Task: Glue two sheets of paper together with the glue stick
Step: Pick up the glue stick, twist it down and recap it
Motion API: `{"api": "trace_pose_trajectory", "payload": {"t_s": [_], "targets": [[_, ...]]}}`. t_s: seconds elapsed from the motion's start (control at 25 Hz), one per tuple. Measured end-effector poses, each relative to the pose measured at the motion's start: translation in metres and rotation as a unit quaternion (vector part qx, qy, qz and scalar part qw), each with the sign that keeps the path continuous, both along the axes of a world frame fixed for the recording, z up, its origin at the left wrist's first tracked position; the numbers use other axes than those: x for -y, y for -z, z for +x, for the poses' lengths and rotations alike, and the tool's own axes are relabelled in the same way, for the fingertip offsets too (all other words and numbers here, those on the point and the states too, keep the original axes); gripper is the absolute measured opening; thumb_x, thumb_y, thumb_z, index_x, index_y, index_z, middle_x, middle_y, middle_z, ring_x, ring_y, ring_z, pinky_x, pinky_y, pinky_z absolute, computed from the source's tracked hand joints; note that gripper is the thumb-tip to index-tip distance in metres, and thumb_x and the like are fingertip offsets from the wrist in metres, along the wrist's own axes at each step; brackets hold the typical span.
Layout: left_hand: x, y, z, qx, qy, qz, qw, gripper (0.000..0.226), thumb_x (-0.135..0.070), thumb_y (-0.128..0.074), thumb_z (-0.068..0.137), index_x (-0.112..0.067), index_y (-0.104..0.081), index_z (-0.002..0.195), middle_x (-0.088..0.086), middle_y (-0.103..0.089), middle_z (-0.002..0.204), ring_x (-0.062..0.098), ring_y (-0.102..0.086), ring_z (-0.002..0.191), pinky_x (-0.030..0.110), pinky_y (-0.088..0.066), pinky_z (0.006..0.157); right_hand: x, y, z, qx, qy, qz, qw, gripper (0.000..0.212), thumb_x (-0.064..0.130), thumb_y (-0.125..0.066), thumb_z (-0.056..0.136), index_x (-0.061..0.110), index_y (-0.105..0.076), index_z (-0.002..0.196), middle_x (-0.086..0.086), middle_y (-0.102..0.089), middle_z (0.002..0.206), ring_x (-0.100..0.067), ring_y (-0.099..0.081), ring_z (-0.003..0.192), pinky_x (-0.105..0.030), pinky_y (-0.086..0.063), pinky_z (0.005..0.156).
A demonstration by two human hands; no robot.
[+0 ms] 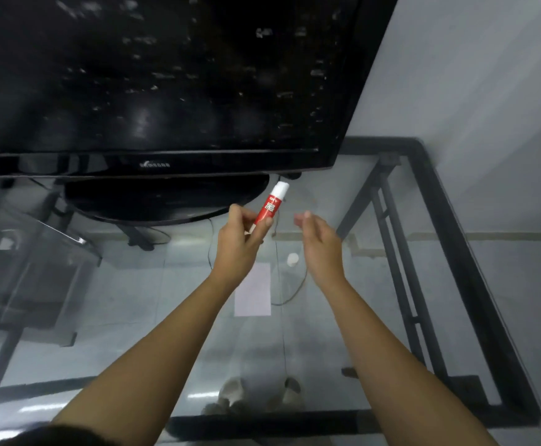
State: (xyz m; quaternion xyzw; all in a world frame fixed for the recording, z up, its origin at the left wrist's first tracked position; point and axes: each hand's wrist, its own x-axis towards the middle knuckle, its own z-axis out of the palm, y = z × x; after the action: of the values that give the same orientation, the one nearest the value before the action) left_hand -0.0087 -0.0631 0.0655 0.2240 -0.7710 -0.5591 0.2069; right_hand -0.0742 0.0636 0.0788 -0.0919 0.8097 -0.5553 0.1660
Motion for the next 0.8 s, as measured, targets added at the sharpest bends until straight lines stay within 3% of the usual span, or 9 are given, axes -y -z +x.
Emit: {"api": "trace_pose_trajectory", "payload": {"t_s": [0.12, 0.24, 0.4, 0.56, 0.64, 0.72, 0.76, 0.8], "targets": [[0.002, -0.044, 0.015, -0.057, -0.002, 0.003, 0.998, 0.021, -0.046, -0.060, 0.081, -0.031, -0.045, 0.083, -0.004, -0.061, 0.085, 0.010, -0.063, 0.072, 0.016, -0.052, 0.058, 0.018, -0.064, 0.006, 0.031, -0.056, -0.109, 0.992, 0.040, 0.063, -0.043, 0.082, 0.033, -0.063, 0.100, 0.012, -0.067, 0.103, -0.002, -0.059, 0.100, -0.015, -0.041, 0.079], [0.006, -0.081, 0.032, -0.103, 0.000, -0.014, 0.995, 0.025, -0.048, -0.061, 0.079, -0.026, -0.049, 0.085, -0.002, -0.063, 0.085, 0.007, -0.064, 0.071, 0.017, -0.053, 0.059, 0.025, -0.105, 0.014, 0.014, -0.092, -0.158, 0.983, 0.020, 0.049, -0.060, 0.080, 0.036, -0.064, 0.095, 0.018, -0.068, 0.092, 0.007, -0.062, 0.089, -0.005, -0.045, 0.066], [0.009, -0.107, 0.048, -0.135, 0.002, 0.003, 0.991, 0.029, -0.046, -0.064, 0.077, -0.020, -0.053, 0.088, 0.000, -0.067, 0.086, 0.010, -0.067, 0.076, 0.021, -0.056, 0.064, 0.029, -0.129, 0.021, 0.021, -0.117, -0.190, 0.975, 0.024, 0.037, -0.067, 0.080, 0.025, -0.067, 0.100, 0.007, -0.071, 0.097, 0.002, -0.064, 0.091, -0.005, -0.046, 0.067], [0.003, -0.115, 0.060, -0.187, 0.027, 0.007, 0.982, 0.025, -0.028, -0.070, 0.078, -0.023, -0.059, 0.100, 0.003, -0.063, 0.101, 0.011, -0.066, 0.090, 0.023, -0.055, 0.074, 0.026, -0.133, 0.031, 0.010, -0.070, -0.226, 0.972, 0.031, 0.041, -0.065, 0.080, 0.019, -0.068, 0.102, 0.003, -0.072, 0.097, -0.004, -0.065, 0.093, -0.008, -0.048, 0.069], [0.001, -0.120, 0.062, -0.192, 0.015, 0.028, 0.981, 0.025, -0.027, -0.069, 0.077, -0.021, -0.064, 0.101, -0.001, -0.067, 0.097, 0.012, -0.067, 0.087, 0.021, -0.055, 0.073, 0.023, -0.132, 0.035, 0.013, -0.049, -0.258, 0.965, 0.029, 0.039, -0.063, 0.082, 0.017, -0.068, 0.100, 0.002, -0.072, 0.096, -0.006, -0.065, 0.094, -0.008, -0.048, 0.072], [-0.002, -0.126, 0.061, -0.178, 0.023, 0.191, 0.965, 0.028, -0.028, -0.067, 0.078, -0.014, -0.064, 0.102, -0.001, -0.069, 0.083, 0.012, -0.068, 0.071, 0.018, -0.055, 0.064, 0.021, -0.133, 0.037, 0.014, -0.047, -0.277, 0.960, 0.025, 0.036, -0.062, 0.084, 0.017, -0.069, 0.099, 0.002, -0.072, 0.094, -0.007, -0.065, 0.094, -0.009, -0.048, 0.073], [-0.003, -0.131, 0.061, -0.155, 0.038, 0.352, 0.922, 0.034, -0.027, -0.066, 0.078, -0.009, -0.060, 0.106, 0.005, -0.068, 0.077, 0.011, -0.066, 0.061, 0.016, -0.054, 0.057, 0.020, -0.133, 0.037, 0.014, -0.054, -0.283, 0.958, 0.023, 0.035, -0.062, 0.084, 0.018, -0.069, 0.098, 0.003, -0.072, 0.093, -0.006, -0.065, 0.094, -0.011, -0.048, 0.073], [-0.003, -0.136, 0.062, -0.126, 0.068, 0.526, 0.838, 0.039, -0.025, -0.064, 0.078, -0.005, -0.054, 0.110, 0.009, -0.064, 0.069, 0.010, -0.062, 0.051, 0.014, -0.052, 0.047, 0.019, -0.134, 0.038, 0.013, -0.064, -0.286, 0.956, 0.021, 0.034, -0.062, 0.084, 0.020, -0.068, 0.098, 0.005, -0.071, 0.093, -0.005, -0.065, 0.093, -0.011, -0.048, 0.073]]}}
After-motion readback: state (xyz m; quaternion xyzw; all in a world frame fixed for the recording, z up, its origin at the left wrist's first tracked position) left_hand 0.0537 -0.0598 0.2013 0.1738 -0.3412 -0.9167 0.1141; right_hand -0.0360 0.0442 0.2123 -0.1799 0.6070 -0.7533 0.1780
